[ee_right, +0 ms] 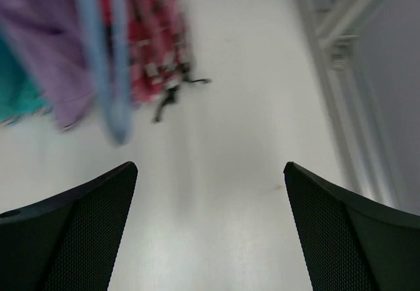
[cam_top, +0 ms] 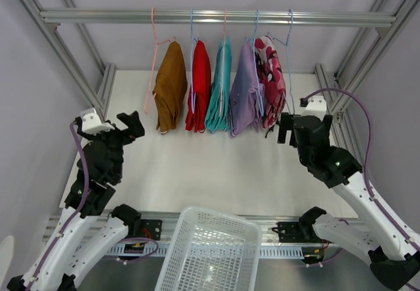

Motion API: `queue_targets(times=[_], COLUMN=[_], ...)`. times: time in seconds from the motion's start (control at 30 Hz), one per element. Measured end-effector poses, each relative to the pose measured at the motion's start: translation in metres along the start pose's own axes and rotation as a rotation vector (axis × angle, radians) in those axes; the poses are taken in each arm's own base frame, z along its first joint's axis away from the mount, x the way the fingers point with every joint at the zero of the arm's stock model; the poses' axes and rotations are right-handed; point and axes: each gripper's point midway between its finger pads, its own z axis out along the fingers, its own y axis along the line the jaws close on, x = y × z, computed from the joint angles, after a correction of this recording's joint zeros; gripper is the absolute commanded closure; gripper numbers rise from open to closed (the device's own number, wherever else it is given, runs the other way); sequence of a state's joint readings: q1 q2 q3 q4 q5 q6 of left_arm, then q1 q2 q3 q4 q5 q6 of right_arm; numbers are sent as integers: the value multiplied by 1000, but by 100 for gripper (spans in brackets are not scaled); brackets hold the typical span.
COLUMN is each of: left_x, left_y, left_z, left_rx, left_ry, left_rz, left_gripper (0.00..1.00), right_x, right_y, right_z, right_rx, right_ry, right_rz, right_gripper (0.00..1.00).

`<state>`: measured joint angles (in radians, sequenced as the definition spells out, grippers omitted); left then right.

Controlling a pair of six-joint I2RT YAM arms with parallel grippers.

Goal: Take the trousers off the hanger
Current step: Move the bin to the center of the board.

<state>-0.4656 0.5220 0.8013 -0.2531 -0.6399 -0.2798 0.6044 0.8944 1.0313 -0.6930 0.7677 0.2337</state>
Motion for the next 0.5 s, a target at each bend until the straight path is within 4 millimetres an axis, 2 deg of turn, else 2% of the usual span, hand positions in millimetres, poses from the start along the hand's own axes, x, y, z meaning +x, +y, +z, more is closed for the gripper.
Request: queue_targets(times=[0.17, 0.3, 0.5], left_x=[-2, -5, -3], left_y=[-3, -5, -5], left_z=[-2, -3, -2], left_rx=[31, 49, 52], left_ry=[-8, -26, -28], left_rz=[19, 24, 33], left_gripper=[1, 1, 1], right_x=[10, 28, 52], right_y=[59, 103, 122], right_z=[-29, -72, -127], right_rx=[-386, -669, -924], right_ry=[70, 127, 168], right_rz=[10, -13, -21], right_gripper=[4, 4, 8])
